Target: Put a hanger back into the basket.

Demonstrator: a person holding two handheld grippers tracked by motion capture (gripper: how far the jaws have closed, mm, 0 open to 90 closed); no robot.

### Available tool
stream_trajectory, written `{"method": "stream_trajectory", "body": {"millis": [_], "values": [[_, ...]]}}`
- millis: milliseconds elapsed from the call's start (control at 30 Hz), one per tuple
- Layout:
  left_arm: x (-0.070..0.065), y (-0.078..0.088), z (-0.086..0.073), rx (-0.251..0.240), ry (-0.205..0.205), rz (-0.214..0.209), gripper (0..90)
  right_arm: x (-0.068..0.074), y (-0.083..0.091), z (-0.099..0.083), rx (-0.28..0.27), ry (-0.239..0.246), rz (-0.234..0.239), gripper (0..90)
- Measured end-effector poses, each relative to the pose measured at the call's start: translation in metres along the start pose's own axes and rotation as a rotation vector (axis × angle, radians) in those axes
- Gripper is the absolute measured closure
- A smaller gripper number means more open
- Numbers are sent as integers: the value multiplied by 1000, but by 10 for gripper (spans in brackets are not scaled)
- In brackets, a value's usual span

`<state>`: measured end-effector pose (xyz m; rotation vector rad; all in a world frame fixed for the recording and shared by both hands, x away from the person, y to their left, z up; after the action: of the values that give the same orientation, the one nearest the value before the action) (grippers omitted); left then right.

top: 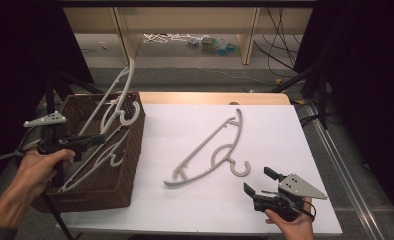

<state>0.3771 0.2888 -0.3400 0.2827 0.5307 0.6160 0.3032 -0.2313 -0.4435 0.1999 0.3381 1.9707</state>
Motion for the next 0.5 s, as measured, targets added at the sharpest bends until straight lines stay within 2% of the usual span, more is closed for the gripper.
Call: {"method": "stream_trajectory", "body": {"millis": [33, 100, 133, 267, 367, 400, 500], "values": [[2, 2, -1, -1, 4, -15, 812, 0, 0, 0, -2, 2, 0, 160], [4, 3, -3, 2, -3, -17, 812, 0, -1, 0, -4, -1, 0, 160], [9, 6, -5, 24, -8, -1, 812, 0, -1, 0, 3, -1, 1, 160], [17, 8, -12, 34, 3, -10, 812, 0, 0, 0, 3, 0, -2, 160], [20, 9, -16, 60, -4, -3, 812, 0, -2, -1, -8, -10, 6, 160], [23, 11, -20, 74, 2, -2, 812, 0, 0, -1, 14, -1, -4, 160], [28, 13, -26, 99, -7, 5, 811, 1, -2, -1, -3, -9, 4, 160]]}}
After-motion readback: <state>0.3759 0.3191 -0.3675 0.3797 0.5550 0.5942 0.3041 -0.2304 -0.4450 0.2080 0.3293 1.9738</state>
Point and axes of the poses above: each handheld gripper's, and its own axes: y roughly backward along the jaws, z roughly out of its top, x roughly to its left, the point moved 3 cm from there along -y, roughly forward along the jaws, and after that the axes turned 13 degrees about -z, right-handed, at the moved point
